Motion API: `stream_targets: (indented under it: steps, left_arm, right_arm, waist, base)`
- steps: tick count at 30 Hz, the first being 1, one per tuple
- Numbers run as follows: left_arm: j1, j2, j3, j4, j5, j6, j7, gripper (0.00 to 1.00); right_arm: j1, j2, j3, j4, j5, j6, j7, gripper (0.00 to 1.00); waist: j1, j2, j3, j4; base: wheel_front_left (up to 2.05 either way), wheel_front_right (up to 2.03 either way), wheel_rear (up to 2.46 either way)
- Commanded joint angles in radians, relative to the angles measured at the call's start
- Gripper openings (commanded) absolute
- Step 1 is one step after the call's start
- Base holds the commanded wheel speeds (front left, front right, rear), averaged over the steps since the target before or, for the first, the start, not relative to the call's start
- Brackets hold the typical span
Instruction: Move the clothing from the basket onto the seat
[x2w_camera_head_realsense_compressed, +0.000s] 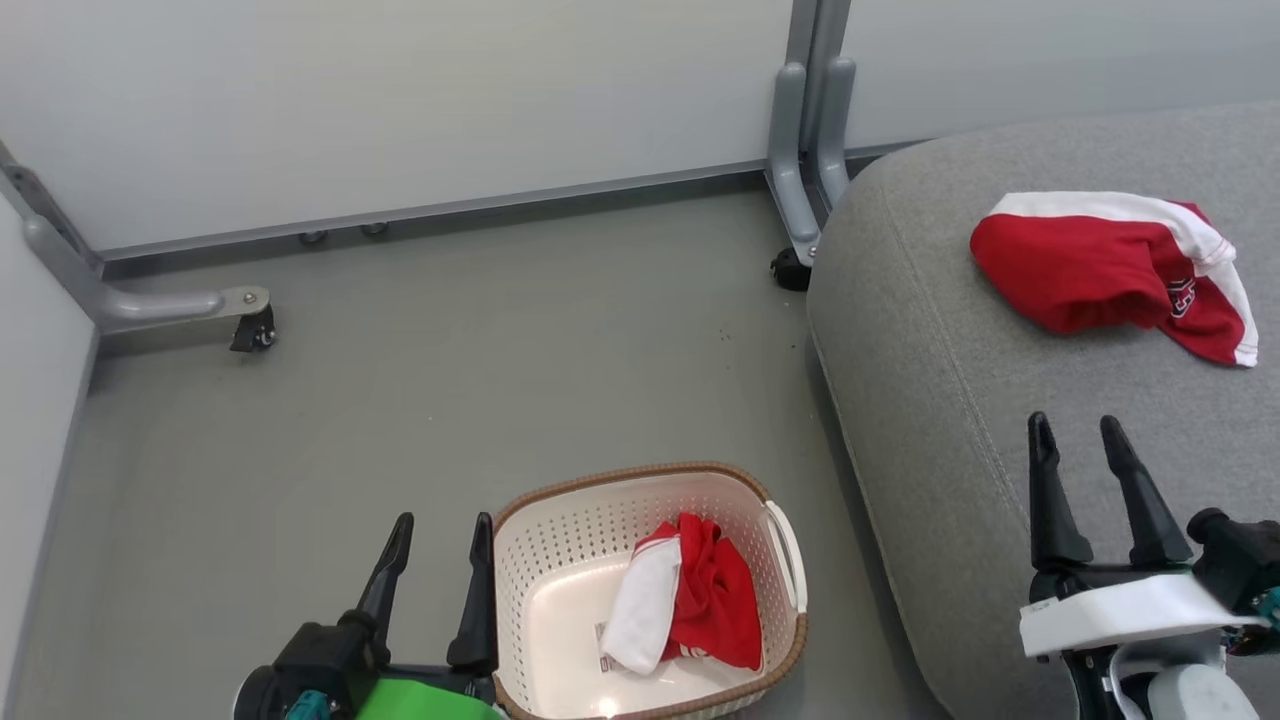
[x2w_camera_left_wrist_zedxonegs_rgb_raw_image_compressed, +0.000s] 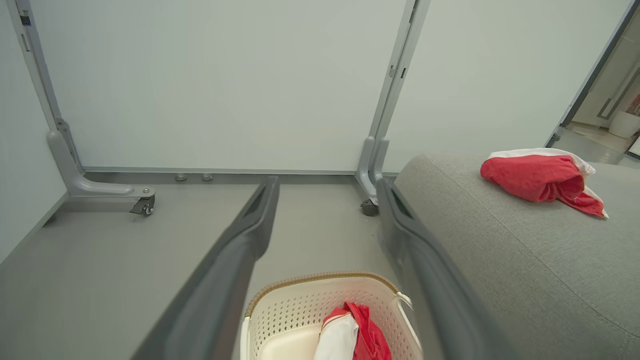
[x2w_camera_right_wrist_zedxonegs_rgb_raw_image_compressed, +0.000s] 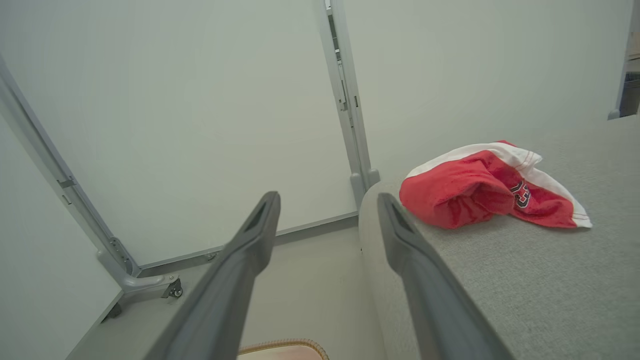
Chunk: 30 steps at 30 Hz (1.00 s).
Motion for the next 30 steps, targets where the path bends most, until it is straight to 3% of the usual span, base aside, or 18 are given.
stream_targets:
  steps: [1,14,23,30]
  left_arm:
    - [-0.048,0.003,-0.017,0.021,0.01,-0.012,0.0,1.0]
    - [-0.285,0.004,-0.084,0.191,0.122,-0.03,0.0,1.0]
    - [-0.574,0.005,-0.178,0.532,0.222,-0.045,0.0,1.0]
    - [-0.8,0.005,-0.271,0.775,0.207,-0.029,0.0,1.0]
  right_arm:
    - [-0.036,-0.006,-0.009,-0.019,-0.002,0.0,-0.003,1.0]
    - [-0.152,0.025,-0.066,-0.07,0.031,0.0,-0.003,1.0]
    - [-0.247,0.039,-0.018,-0.108,0.049,0.0,-0.003,1.0]
    - [-0.315,0.04,0.042,-0.14,0.046,0.0,-0.003,1.0]
  waist:
    - [0.0,0.0,0.096,-0.059]
    - [0.0,0.0,0.381,-0.175]
    - [0.0,0.0,0.622,-0.207]
    - [0.0,0.0,0.778,-0.25]
  base:
    - [0.0,0.0,0.0]
    - [0.0,0.0,0.0]
    - [0.0,0.0,0.0]
    - [0.0,0.0,0.0]
